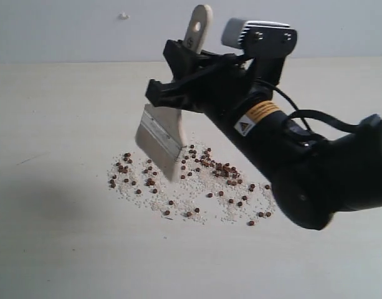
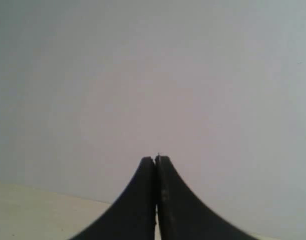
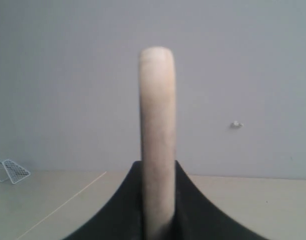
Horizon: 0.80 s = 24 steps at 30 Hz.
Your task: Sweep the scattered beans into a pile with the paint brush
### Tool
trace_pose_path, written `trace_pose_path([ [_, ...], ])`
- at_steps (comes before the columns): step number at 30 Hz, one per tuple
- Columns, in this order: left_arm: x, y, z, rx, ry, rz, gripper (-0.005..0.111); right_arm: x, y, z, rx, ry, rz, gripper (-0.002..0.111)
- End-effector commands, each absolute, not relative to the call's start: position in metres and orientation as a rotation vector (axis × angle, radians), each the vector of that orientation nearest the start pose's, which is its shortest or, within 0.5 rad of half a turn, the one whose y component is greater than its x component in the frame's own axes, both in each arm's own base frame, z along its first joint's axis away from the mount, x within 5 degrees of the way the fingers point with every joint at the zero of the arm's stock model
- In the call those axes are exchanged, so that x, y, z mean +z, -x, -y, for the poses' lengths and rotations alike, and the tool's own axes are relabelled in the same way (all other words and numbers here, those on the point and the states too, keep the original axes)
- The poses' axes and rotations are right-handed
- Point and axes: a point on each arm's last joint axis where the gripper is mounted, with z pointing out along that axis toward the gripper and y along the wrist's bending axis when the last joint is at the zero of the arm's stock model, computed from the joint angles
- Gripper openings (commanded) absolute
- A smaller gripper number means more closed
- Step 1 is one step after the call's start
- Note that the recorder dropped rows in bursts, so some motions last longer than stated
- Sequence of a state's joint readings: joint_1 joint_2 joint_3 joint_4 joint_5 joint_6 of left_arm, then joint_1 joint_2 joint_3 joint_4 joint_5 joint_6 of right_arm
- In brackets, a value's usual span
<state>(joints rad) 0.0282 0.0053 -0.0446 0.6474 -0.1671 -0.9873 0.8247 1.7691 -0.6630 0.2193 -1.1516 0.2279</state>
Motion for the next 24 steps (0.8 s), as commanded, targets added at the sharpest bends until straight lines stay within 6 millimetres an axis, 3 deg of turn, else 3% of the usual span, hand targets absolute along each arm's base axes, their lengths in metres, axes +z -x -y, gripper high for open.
trace_pose_path([
  [1, 0.238, -0.051, 0.008, -0.338, 0.162, -1.310, 0.000, 0.198, -0.242, -0.263, 0.763, 0.236, -1.463, 0.000],
  [10, 0.238, -0.051, 0.008, -0.338, 0.162, -1.310, 0.000, 0.178, -0.245, -0.317, 0.721, 0.224, -1.461, 0.000],
  [15, 0.238, -0.051, 0.008, -0.338, 0.162, -1.310, 0.000, 0.170, -0.243, -0.341, 0.607, 0.216, -1.466, 0.000],
  [24, 0.238, -0.051, 0.008, -0.338, 0.162, -1.310, 0.000, 0.149, -0.249, -0.359, 0.592, 0.213, -1.491, 0.000],
])
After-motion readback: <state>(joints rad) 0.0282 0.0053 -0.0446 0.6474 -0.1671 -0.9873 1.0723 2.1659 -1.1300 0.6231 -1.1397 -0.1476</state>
